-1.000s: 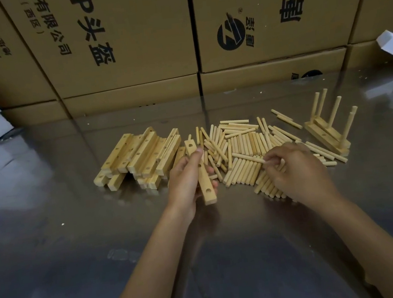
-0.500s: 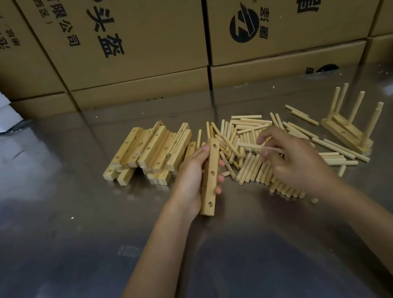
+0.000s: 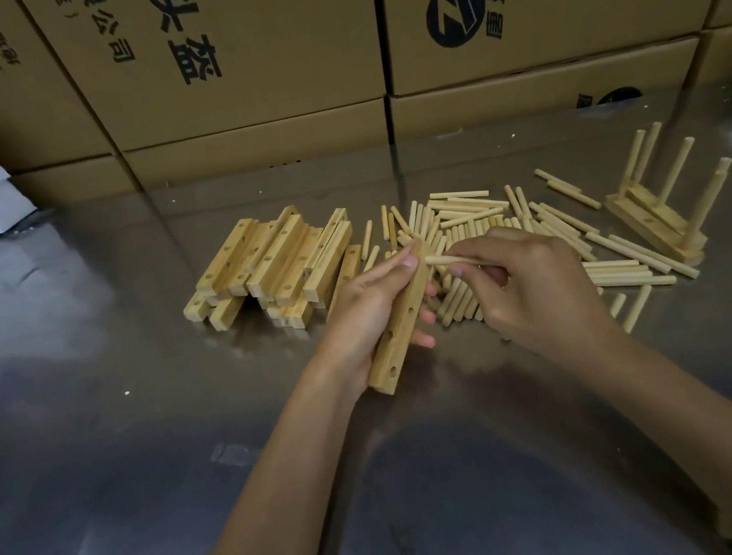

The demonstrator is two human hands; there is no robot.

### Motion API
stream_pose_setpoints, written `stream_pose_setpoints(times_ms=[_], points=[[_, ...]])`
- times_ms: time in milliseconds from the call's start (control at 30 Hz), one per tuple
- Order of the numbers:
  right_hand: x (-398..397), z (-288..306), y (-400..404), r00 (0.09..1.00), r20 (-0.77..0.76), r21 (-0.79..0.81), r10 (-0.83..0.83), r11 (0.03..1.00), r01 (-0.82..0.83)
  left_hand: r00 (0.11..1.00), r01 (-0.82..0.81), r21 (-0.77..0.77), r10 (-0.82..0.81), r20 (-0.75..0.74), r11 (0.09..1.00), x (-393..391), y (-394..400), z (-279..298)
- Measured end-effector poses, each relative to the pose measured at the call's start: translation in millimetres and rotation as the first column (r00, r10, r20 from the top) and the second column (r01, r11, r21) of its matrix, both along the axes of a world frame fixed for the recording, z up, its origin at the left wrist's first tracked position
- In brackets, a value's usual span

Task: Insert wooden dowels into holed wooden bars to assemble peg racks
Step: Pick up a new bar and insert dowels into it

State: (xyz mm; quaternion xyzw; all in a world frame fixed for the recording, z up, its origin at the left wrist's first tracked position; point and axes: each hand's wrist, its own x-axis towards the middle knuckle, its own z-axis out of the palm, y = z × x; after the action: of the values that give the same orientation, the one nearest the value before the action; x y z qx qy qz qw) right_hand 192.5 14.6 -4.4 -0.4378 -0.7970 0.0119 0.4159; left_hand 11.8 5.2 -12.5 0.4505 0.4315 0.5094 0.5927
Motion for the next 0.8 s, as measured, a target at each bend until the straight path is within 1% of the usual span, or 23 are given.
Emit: stream_pose_setpoints(times_ms=[133,267,333,467,533,667,800], points=[[-0.8,-2.3,-1.3,0.999,-0.029,-0.001,-0.017,1.000,0.017,0.999,-0.015,0.053,0.016,-0.030,0.998,3.1,0.3,-4.0],[-0.3,-3.9,-1.8,0.999,-0.022,-0.057,-0.033,0.998,0.032,0.994,-0.013,0.101,0.024,-0.106,0.995,3.7,-1.1,-7.7],[-0.6,-4.5,-2.1,0.998,-0.059,-0.091,-0.020,0.996,0.015,0.992,-0.010,0.109,0.023,-0.124,0.994,3.8,-2.3,-8.3],[-0.9,-6.6,-1.8,0.972,-0.234,-0.179,-0.012,0.983,-0.031,0.993,0.017,0.101,-0.005,-0.117,0.995,2.7,-1.9,-8.0],[-2.2,-7.7,-2.6,0.960,-0.279,-0.202,-0.018,0.979,-0.040,0.994,0.026,0.088,-0.017,-0.108,0.996,2.2,-1.8,-7.5],[-3.5,-6.4,-2.4,0.943,-0.330,-0.237,-0.042,0.971,-0.040,0.998,0.012,0.064,-0.008,-0.069,0.998,5.1,-1.4,-7.1],[-0.2,-1.9,1.5,0.962,-0.269,-0.256,-0.041,0.966,-0.031,0.999,-0.003,0.052,0.005,-0.038,0.999,10.4,-0.3,-5.7]])
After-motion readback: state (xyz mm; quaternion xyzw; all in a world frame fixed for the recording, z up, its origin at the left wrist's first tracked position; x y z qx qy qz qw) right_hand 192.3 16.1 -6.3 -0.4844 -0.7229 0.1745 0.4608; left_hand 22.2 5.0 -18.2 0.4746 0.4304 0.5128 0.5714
